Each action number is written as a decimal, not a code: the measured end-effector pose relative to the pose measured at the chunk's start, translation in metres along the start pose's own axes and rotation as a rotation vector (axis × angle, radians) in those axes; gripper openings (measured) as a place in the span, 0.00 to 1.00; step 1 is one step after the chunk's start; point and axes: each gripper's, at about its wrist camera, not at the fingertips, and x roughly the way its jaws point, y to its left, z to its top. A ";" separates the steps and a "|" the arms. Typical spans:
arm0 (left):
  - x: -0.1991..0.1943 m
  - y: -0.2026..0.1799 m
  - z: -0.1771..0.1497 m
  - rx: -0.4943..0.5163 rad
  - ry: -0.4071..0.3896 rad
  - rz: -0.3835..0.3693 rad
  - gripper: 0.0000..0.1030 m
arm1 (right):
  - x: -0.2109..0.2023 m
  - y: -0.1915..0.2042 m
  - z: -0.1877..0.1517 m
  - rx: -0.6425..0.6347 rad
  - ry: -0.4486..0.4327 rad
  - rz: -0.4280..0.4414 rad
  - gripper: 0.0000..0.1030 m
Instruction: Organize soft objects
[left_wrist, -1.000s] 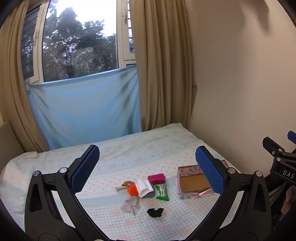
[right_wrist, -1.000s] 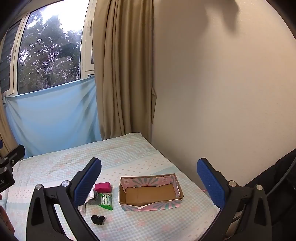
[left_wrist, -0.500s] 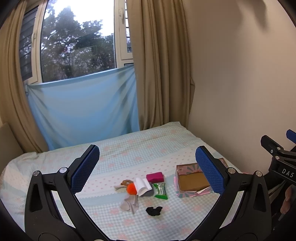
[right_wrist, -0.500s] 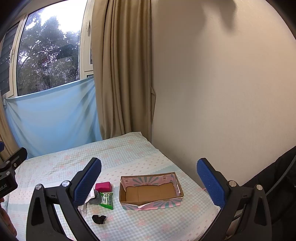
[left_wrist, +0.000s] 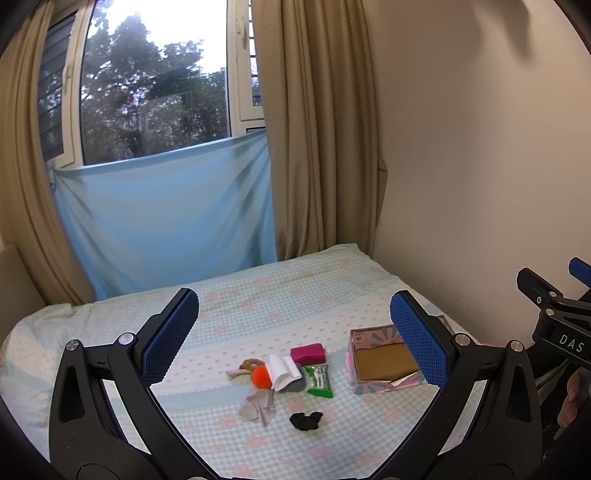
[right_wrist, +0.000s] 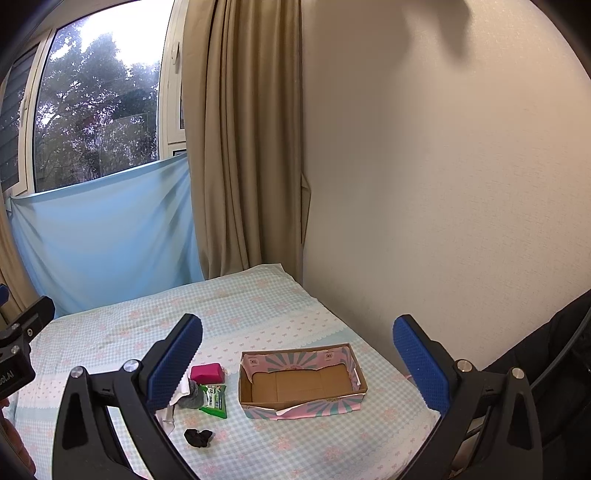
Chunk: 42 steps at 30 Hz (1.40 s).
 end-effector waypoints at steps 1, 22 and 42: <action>0.000 0.000 0.000 0.000 0.001 0.000 1.00 | -0.001 0.001 -0.002 0.000 0.000 -0.001 1.00; 0.001 0.001 0.003 -0.006 0.002 0.003 1.00 | -0.001 0.000 -0.007 0.012 -0.002 -0.004 1.00; 0.002 -0.001 0.004 -0.006 0.001 -0.012 1.00 | -0.004 -0.002 -0.009 0.019 -0.010 -0.014 1.00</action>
